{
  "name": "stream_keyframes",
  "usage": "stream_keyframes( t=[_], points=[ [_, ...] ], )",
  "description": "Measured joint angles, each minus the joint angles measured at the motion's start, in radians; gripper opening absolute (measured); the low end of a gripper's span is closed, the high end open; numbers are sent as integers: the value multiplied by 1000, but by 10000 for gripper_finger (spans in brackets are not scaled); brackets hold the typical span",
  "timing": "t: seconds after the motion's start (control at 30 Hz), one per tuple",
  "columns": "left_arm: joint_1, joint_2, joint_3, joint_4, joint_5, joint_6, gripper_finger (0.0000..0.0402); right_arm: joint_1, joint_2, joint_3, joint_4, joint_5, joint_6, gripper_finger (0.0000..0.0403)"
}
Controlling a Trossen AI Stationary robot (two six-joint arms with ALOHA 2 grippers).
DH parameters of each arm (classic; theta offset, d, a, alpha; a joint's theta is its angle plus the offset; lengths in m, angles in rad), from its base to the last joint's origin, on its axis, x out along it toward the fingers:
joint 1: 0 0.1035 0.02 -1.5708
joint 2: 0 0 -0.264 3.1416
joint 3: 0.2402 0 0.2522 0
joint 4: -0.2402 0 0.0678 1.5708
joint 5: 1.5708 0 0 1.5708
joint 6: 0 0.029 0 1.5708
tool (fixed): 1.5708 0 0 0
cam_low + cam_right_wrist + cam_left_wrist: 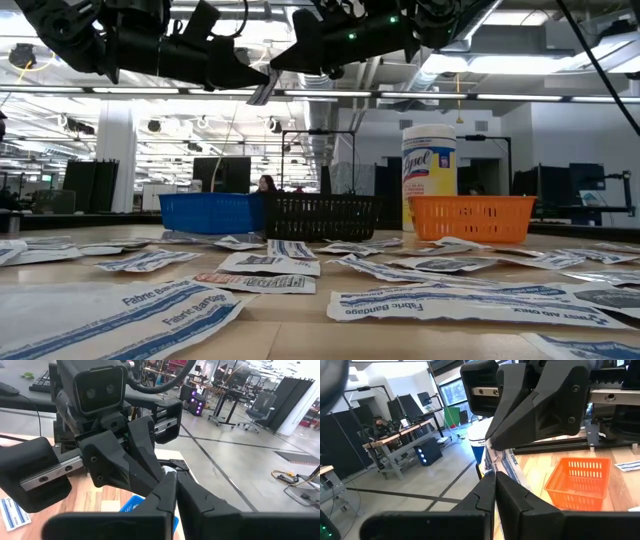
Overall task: Pick & Place First Aid Supplies
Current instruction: Put the bandage into the blue container
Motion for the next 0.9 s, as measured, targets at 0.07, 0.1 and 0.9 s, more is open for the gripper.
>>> stream_keyframes(
  t=[0.07,0.1,0.9],
  points=[
    [0,0,0,0,0,0,12,0,0,0,-3,0,-15,8],
    [0,0,0,0,0,0,12,0,0,0,-4,0,-19,8],
    [0,0,1,-14,-36,-21,144,52,-75,1,-213,154,-266,1]
  ],
)
